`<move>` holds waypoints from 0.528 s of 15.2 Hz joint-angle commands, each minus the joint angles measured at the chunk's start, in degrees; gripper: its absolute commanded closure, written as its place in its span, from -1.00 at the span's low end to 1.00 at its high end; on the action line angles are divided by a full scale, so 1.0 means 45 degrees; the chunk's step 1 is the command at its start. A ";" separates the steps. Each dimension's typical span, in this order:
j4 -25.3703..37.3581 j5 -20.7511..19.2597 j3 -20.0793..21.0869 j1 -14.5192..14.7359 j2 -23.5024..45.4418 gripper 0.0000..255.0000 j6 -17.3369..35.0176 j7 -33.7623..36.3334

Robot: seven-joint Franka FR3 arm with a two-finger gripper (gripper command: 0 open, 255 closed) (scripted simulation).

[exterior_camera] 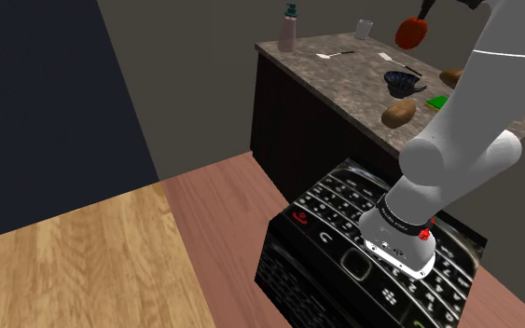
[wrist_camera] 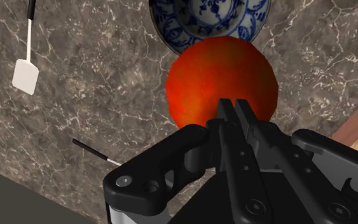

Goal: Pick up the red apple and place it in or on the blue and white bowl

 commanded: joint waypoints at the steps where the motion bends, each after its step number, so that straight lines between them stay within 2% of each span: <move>1: 0.0411 0.0279 -0.0145 -0.0513 0.0217 1.00 -0.0220 -0.0633; 6: 0.2542 0.1371 -0.0340 -0.2216 0.1471 1.00 -0.1276 -0.2115; 8: 0.1956 0.1261 -0.0336 -0.2064 0.1306 1.00 -0.0839 -0.2090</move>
